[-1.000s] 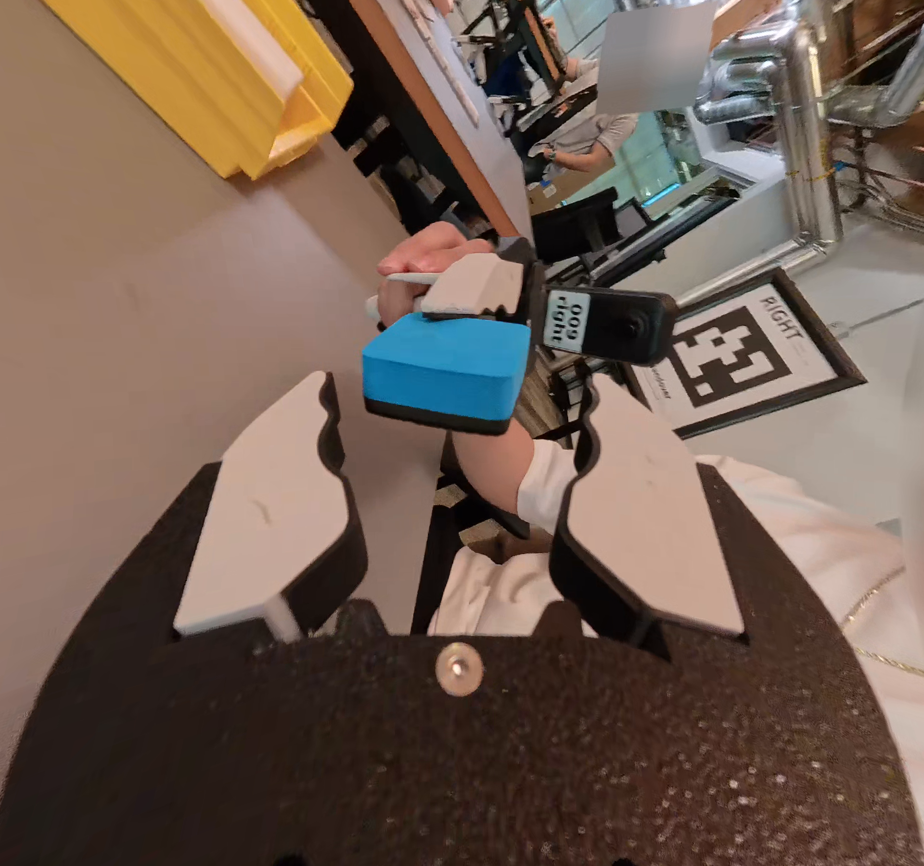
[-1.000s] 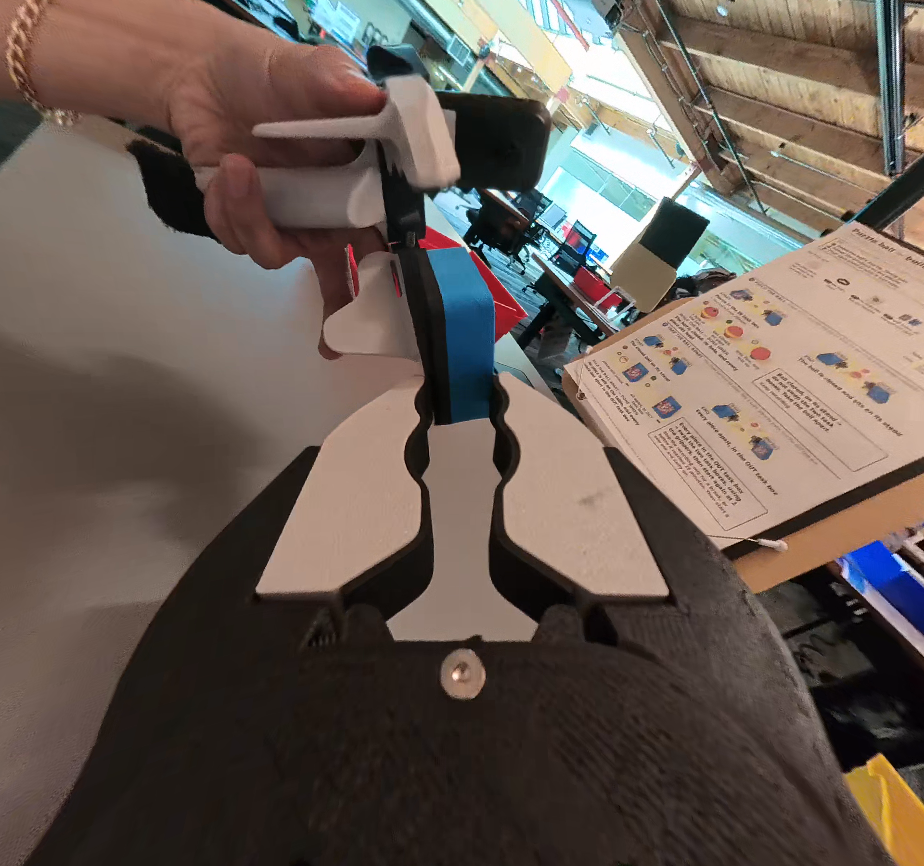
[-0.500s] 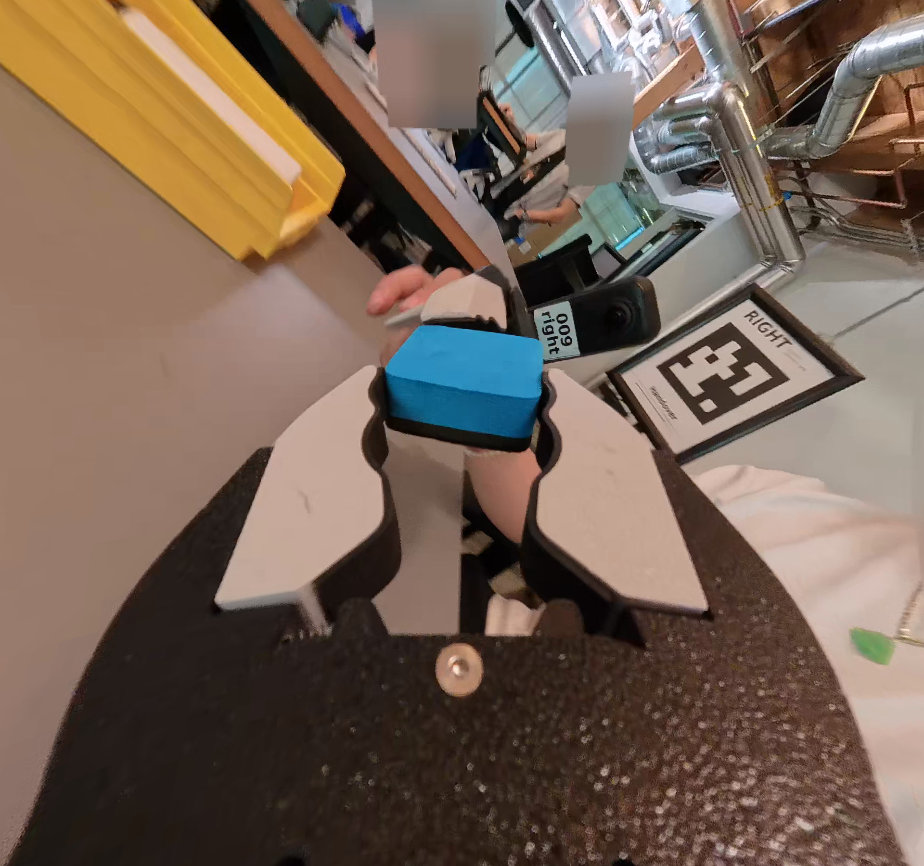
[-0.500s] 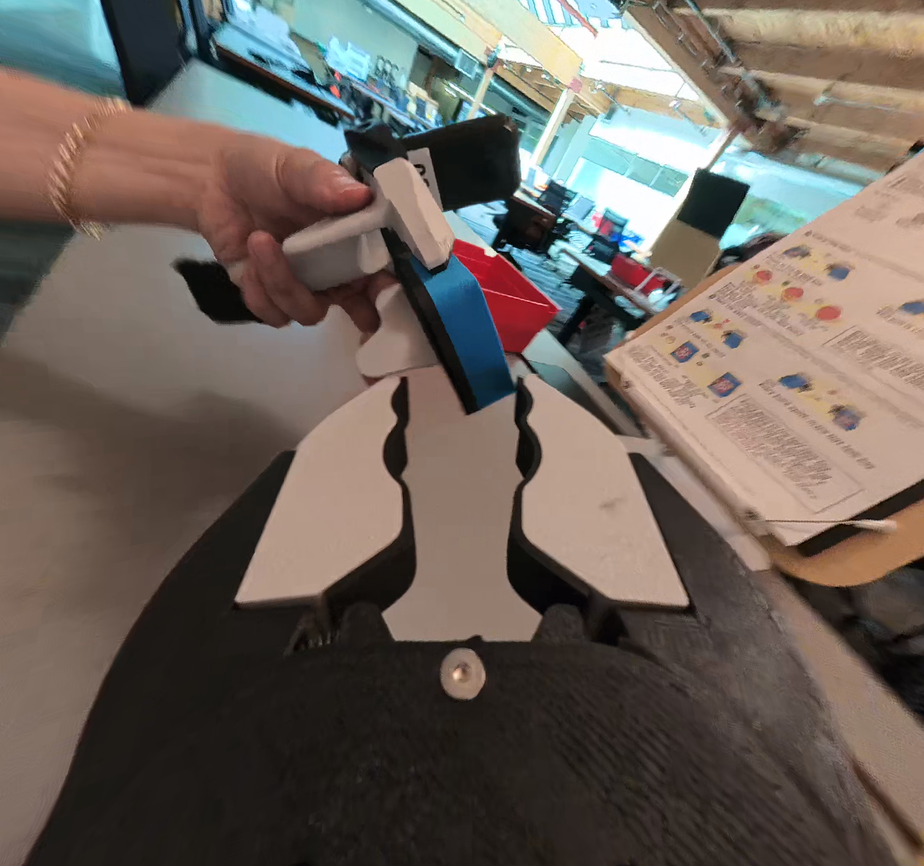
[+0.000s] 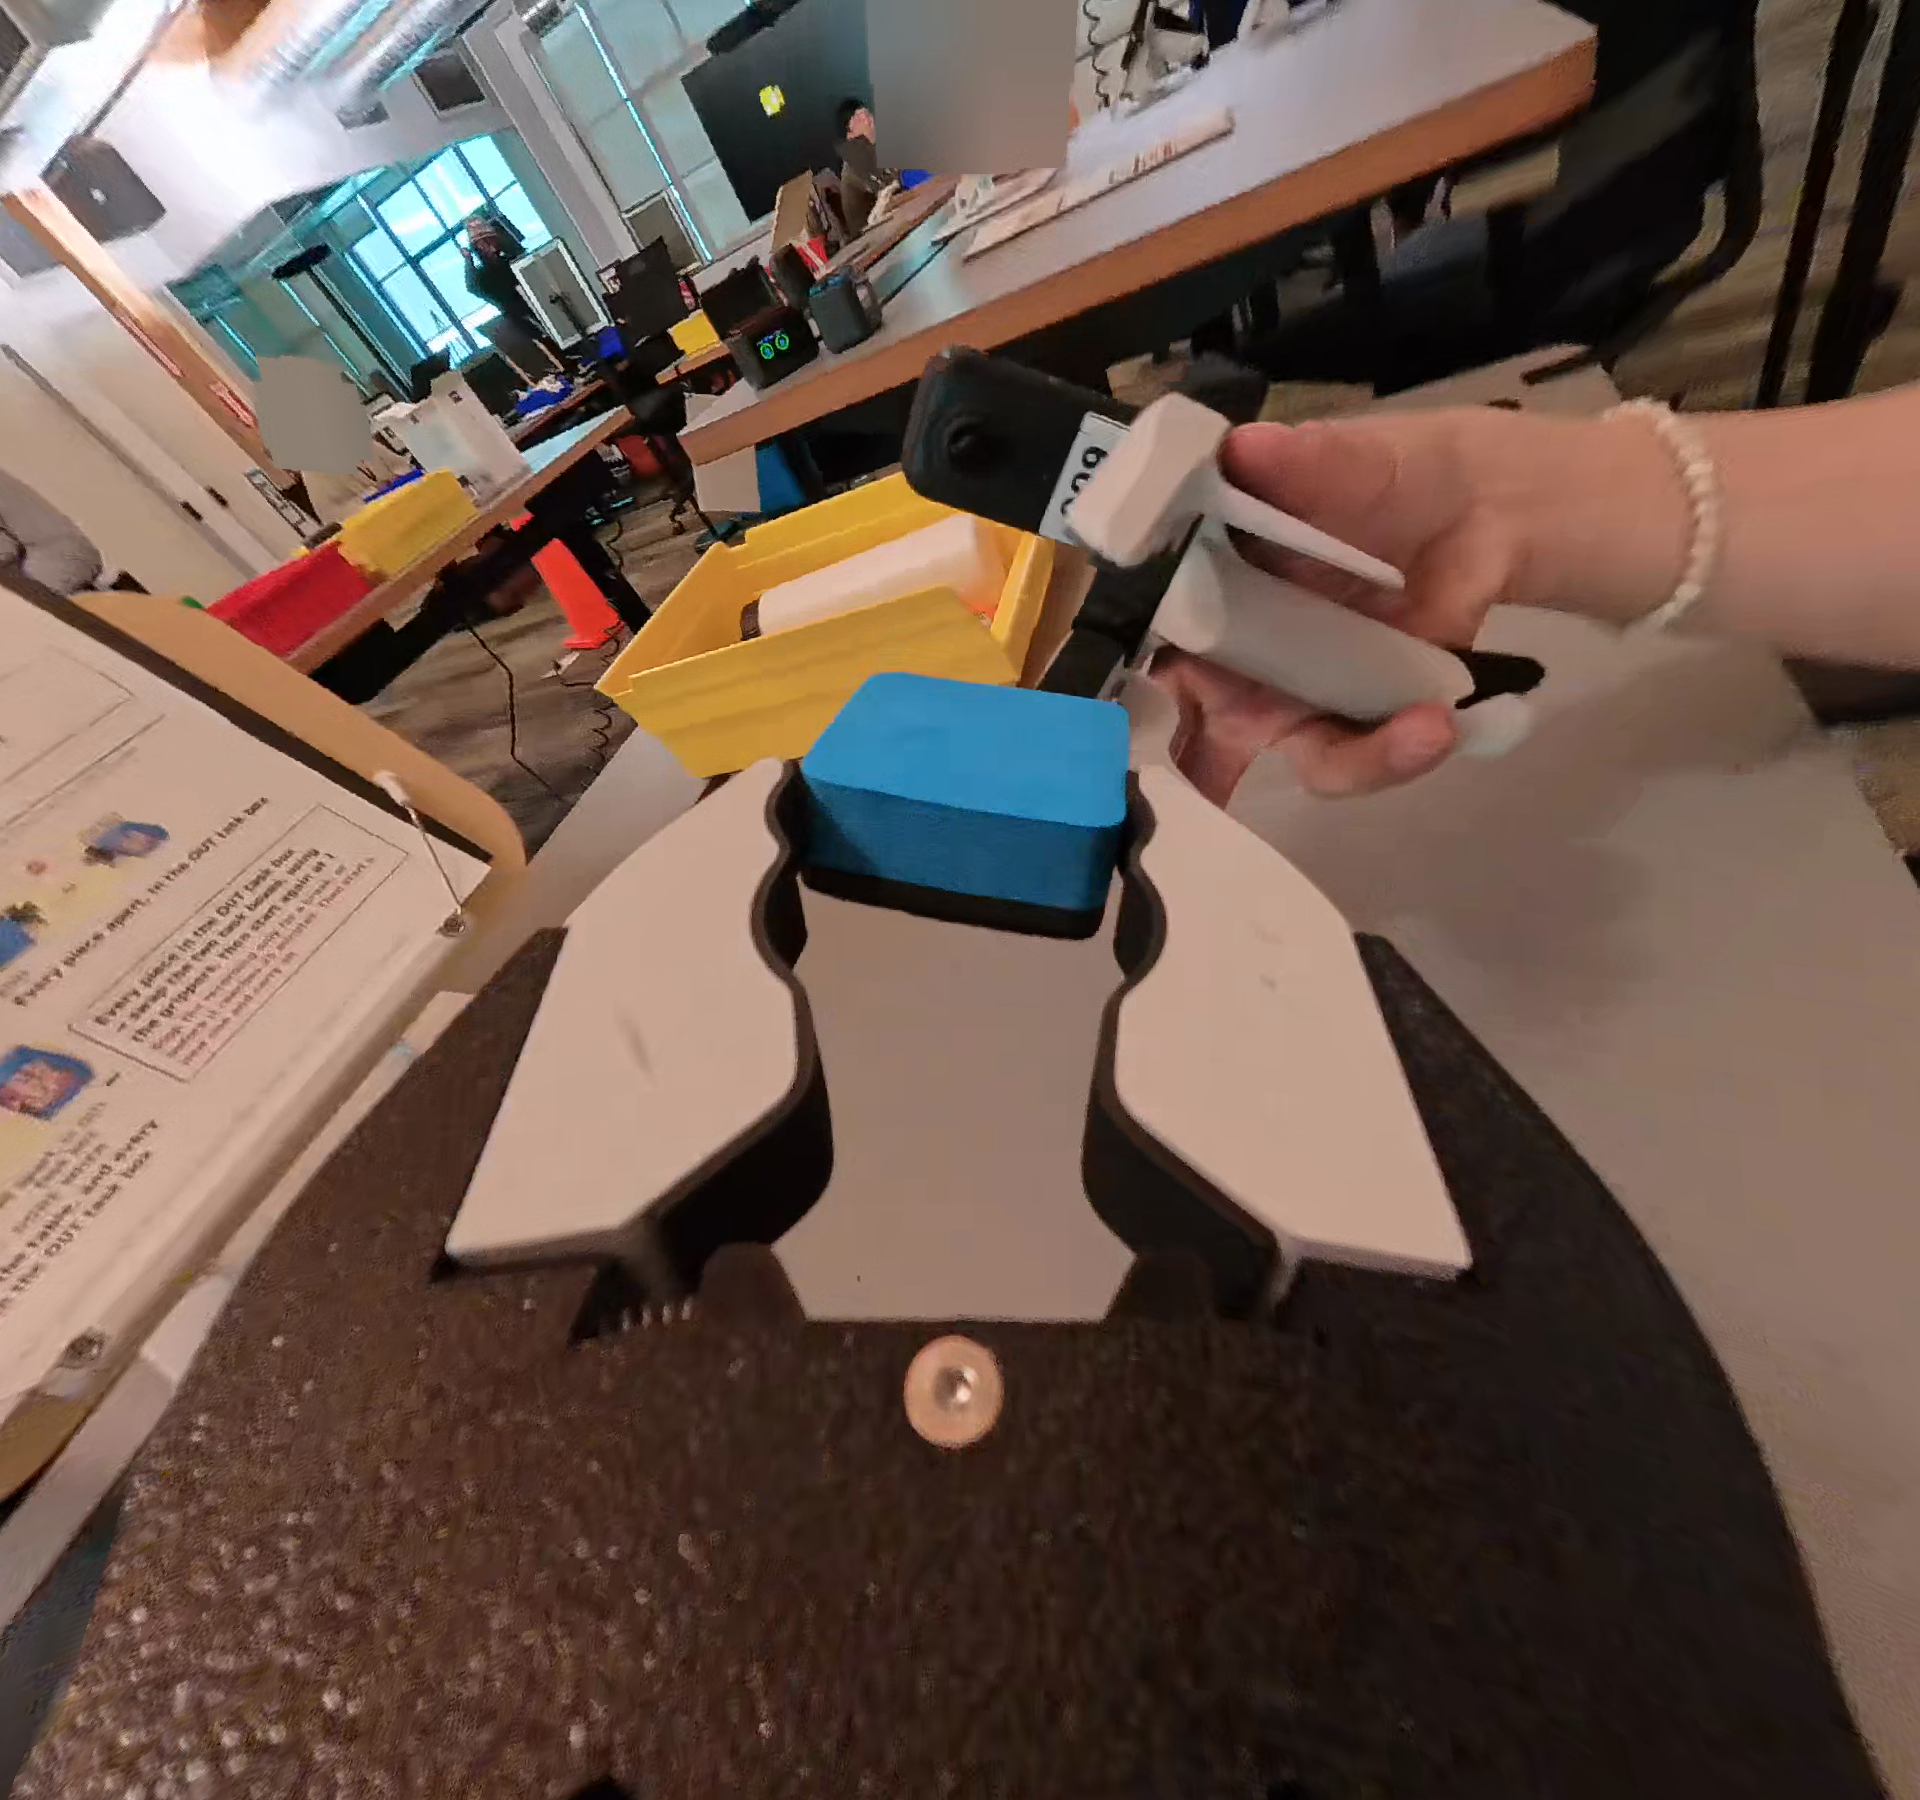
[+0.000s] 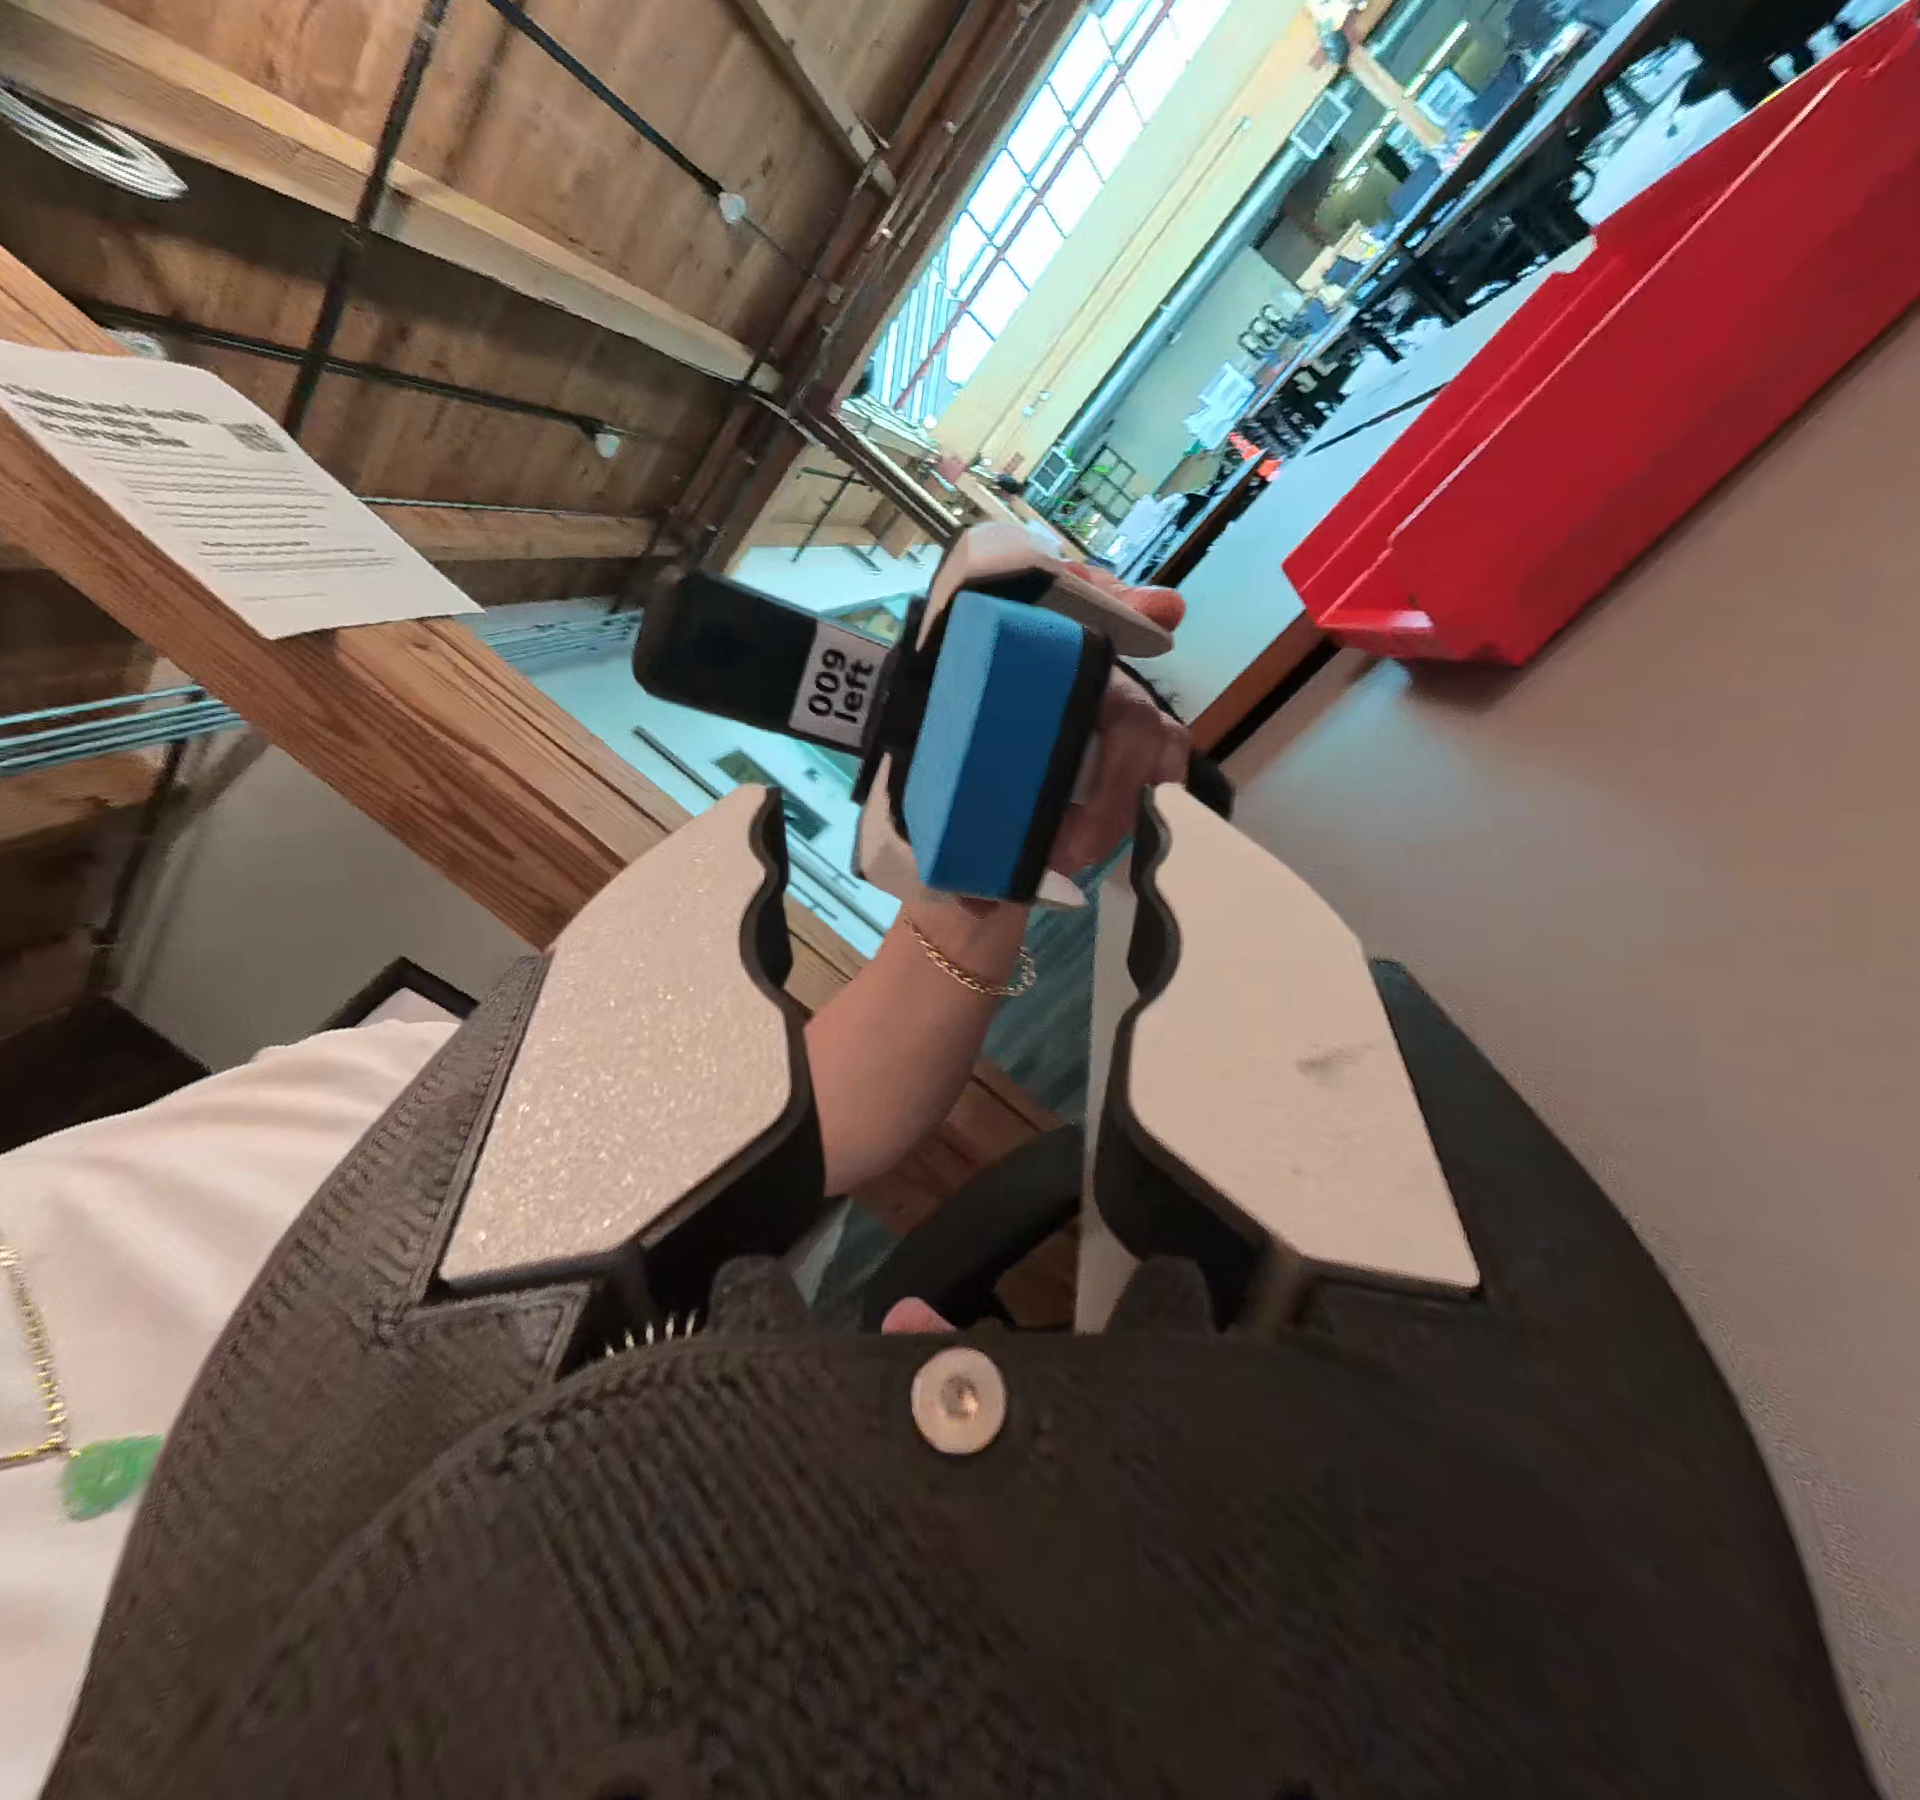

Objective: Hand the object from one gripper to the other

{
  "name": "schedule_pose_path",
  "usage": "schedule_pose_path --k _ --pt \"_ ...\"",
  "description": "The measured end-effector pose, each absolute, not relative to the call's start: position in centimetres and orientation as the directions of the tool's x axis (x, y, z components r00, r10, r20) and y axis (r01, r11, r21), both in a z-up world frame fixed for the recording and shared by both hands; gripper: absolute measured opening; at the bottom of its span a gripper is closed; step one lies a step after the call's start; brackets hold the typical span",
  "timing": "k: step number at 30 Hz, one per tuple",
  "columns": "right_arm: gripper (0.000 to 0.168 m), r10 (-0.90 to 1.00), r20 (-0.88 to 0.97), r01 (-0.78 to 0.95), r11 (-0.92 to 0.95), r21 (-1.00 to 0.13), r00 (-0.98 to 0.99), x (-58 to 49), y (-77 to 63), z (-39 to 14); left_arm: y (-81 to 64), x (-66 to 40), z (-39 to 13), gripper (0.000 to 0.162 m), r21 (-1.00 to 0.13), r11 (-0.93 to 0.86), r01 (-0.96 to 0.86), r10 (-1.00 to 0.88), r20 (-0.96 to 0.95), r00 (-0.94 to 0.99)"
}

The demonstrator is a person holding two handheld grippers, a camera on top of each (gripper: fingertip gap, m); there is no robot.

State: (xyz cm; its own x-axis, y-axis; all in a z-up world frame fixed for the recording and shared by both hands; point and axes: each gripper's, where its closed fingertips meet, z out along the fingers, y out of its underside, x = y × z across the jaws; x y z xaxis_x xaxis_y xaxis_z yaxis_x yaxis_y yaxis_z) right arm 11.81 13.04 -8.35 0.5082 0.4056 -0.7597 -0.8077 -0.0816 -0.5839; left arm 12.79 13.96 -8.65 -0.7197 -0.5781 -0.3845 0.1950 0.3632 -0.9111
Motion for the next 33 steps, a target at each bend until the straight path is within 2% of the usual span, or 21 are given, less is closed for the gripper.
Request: schedule_pose_path --k 1,3,4,8,10,13,16,21,27,30,33 --pt "0.056 0.413 -0.762 -0.812 -0.085 -0.577 0.498 11.7 13.1 -8.3 13.7 12.6 -8.9 0.057 -0.902 0.378 0.207 -0.564 -0.401 -0.722" --pt "0.029 0.379 -0.762 -0.803 -0.079 -0.591 0.525 11.9 13.5 -8.9 13.5 12.5 -9.0 0.057 -0.904 0.373 0.21 -0.559 -0.4 -0.726" --pt "0.024 0.369 -0.755 -0.796 -0.065 -0.602 0.541 12.1 13.6 -9.1 13.6 12.6 -9.2 0.058 -0.907 0.374 0.196 -0.567 -0.39 -0.726" --pt "0.022 0.362 -0.695 -0.734 -0.04 -0.678 0.621 12.4 13.7 -9.2 13.7 12.5 -9.4 0.059 -0.921 0.361 0.145 -0.586 -0.345 -0.733" --pt "0.022 0.316 -0.624 -0.646 -0.045 -0.762 0.715 12.4 13.7 -9.5 13.4 11.9 -9.7 0.072 -0.94 0.334 0.073 -0.564 -0.261 -0.784" --pt "0.022 0.166 -0.428 -0.42 -0.086 -0.904 0.888 13.4 13.2 -10.6 13.9 11.4 -9.2 0.073 -0.96 0.278 -0.038 -0.57 -0.133 -0.811" --pt "0.022 0.104 -0.213 -0.193 -0.178 -0.965 0.971 13.3 12.5 -11.2 14.5 11.3 -8.9 0.065 -0.946 0.302 -0.116 -0.56 -0.077 -0.825" --pt "0.022 0.108 0.033 0.067 -0.323 -0.944 0.994 12.1 11.9 -12.4 14.7 11.2 -10.8 0.051 -0.816 0.556 -0.159 -0.471 -0.152 -0.869" --pt "0.022 0.159 0.065 0.121 -0.371 -0.921 0.985 10.8 12.6 -13.5 13.1 11.1 -11.9 0.042 -0.743 0.634 -0.214 -0.383 -0.062 -0.922" --pt "0.022 0.165 0.077 0.132 -0.356 -0.925 0.983 10.5 12.6 -13.2 12.9 10.8 -12.8 0.025 -0.708 0.677 -0.202 -0.345 -0.063 -0.936" --pt "0.022 0.159 0.078 0.131 -0.353 -0.927 0.984 10.7 12.6 -13.1 12.9 10.9 -12.9 0.023 -0.711 0.675 -0.196 -0.341 -0.065 -0.938"
